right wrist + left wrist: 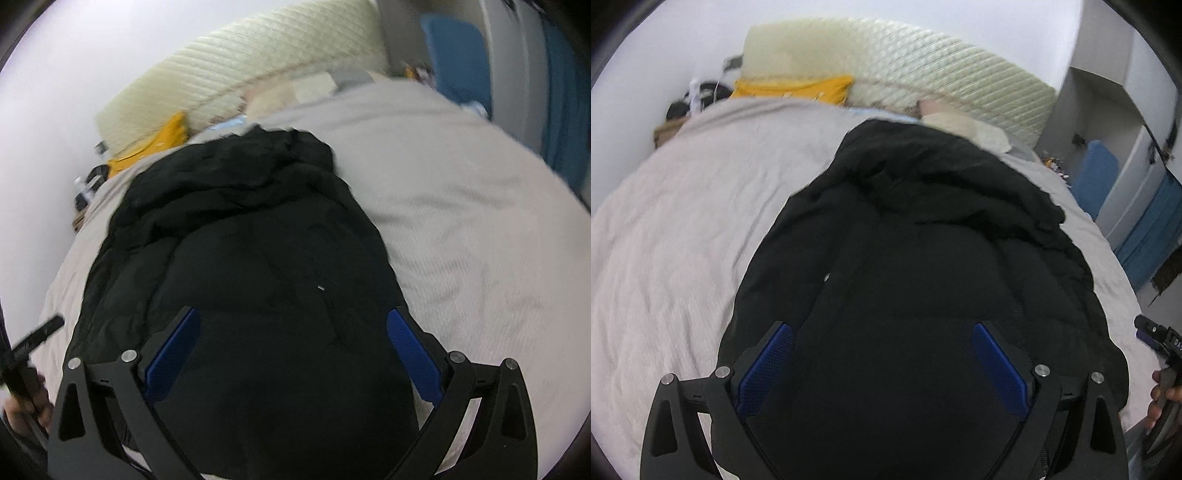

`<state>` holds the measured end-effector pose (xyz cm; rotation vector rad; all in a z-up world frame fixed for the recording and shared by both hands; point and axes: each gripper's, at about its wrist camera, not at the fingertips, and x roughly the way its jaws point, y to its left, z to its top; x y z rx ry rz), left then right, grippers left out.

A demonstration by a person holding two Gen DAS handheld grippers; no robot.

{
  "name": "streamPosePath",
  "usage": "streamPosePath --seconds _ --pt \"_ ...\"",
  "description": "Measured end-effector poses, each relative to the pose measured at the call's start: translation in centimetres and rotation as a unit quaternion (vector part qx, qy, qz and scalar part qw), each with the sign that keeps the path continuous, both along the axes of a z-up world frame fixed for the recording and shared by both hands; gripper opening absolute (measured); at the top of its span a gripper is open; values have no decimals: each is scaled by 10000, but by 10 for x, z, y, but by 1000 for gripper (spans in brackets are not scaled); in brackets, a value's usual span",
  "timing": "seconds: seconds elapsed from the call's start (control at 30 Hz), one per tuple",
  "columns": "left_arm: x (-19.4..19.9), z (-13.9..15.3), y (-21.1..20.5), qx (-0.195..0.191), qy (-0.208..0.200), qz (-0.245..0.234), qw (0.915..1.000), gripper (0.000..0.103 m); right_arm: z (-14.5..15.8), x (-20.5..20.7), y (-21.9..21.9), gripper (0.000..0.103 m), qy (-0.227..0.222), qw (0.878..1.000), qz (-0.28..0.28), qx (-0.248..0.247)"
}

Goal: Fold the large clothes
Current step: 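Grasp the jacket hem with both tools and lift it toward the collar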

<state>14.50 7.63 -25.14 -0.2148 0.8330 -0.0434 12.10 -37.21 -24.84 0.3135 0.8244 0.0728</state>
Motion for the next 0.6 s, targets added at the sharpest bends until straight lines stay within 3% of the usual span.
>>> streamPosePath --seconds 0.13,0.23,0.43,0.6 --pt "4 -14 21 -297 291 238 9989 99 -19 10 -21 101 418 9973 -521 307" --pt "5 -23 31 -307 449 458 9975 99 -32 11 -35 101 678 9918 -946 528" --pt "6 -37 42 -185 771 763 9939 99 -61 4 -79 101 1206 9639 -2063 1178" --pt "3 -43 43 66 954 973 9906 99 -94 6 -94 101 1779 9379 -2217 1987"
